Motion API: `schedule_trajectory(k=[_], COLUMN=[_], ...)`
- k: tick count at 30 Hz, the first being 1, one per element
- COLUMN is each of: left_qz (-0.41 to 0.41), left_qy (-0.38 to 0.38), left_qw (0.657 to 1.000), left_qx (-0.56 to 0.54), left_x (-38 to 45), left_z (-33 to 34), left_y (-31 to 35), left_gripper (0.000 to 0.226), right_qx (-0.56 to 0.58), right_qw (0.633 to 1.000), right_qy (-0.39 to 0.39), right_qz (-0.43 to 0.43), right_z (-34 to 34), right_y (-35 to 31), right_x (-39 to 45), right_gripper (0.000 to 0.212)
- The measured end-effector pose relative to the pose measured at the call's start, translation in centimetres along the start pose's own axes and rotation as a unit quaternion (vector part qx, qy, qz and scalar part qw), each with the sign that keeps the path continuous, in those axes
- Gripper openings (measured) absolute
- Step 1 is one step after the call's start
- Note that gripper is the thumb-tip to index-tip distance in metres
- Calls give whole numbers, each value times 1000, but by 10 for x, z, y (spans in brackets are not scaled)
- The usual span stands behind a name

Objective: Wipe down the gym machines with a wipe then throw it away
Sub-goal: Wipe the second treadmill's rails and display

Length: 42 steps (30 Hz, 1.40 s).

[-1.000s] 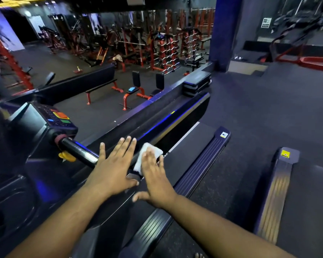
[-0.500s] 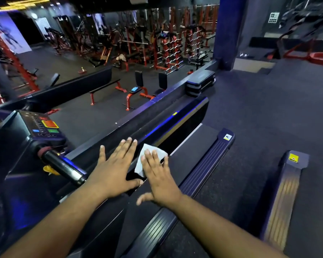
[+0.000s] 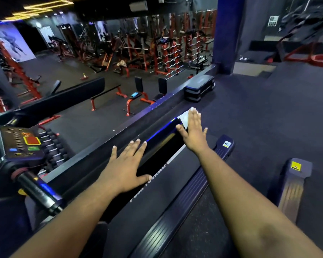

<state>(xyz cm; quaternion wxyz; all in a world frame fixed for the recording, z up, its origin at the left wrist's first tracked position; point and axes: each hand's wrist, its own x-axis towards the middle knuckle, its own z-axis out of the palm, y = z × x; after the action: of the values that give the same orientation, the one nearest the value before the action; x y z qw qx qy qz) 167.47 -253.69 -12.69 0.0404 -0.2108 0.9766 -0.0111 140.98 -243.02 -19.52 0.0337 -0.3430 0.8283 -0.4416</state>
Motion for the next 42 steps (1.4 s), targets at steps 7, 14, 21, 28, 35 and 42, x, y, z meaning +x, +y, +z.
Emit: schedule_trajectory(k=[7,14,21,28,35,42], left_qz=[19,38,41,48,44,35], left_qy=[4,3,0,18,30,22], left_qw=[1000,999,999,998,998,999], left_qx=[16,15,17,23,16,19], left_x=[-9,-39,-104,-133,-131,-118], left_z=[4,6,11,14,17,17], left_y=[-4,-21,-55,-65,-64,-61], left_gripper=[115,123,128,122,104,109], right_qx=[216,181,136,69,206,262], right_qw=[974,982,987,989,966,943], right_qy=[45,44,-2,63,132,166], right_qz=[59,-40,-86,-111,-77,122], right_z=[67,117,149,163,147,133], right_y=[-13,-45,-89,-119,-120,-125], right_x=[-50,-132,-224,-267,-258,-238], right_gripper=[122,84,69,55,47,70])
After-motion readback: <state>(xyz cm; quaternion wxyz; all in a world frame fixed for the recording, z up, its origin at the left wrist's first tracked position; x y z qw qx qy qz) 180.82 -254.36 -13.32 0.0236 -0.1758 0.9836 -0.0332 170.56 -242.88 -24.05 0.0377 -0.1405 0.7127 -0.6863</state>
